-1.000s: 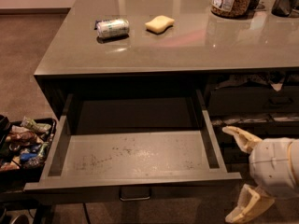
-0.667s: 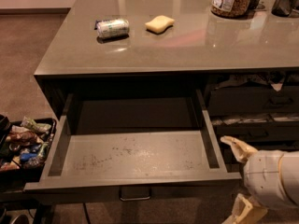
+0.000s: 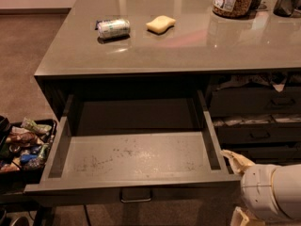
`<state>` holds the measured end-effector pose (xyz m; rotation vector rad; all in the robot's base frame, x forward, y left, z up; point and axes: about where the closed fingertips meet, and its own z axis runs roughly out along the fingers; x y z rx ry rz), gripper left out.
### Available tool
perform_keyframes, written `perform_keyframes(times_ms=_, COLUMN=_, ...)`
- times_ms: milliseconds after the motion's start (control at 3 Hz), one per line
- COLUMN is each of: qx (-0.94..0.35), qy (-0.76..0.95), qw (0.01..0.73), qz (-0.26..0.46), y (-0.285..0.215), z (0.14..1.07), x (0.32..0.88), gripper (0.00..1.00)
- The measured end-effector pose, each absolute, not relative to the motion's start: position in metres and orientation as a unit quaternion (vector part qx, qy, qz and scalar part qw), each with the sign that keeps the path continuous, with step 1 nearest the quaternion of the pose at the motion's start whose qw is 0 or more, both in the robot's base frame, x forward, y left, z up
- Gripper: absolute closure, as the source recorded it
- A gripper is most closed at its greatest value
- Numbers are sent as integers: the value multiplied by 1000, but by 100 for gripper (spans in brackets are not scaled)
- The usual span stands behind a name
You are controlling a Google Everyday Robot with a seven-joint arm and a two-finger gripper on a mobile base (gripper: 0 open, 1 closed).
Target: Close top drawer
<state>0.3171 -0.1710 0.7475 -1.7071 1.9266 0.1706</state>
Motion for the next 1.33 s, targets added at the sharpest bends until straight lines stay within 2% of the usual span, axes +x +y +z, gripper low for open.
perform_keyframes(times_ms=333, qx=-636, qy=718, qw=277, qz=64, y=-171, z=747, x=317, gripper=19)
perform_keyframes(times_ms=1333, qx=-638, qy=715, qw=281, qz=62, y=-170, z=747, x=317, gripper=88)
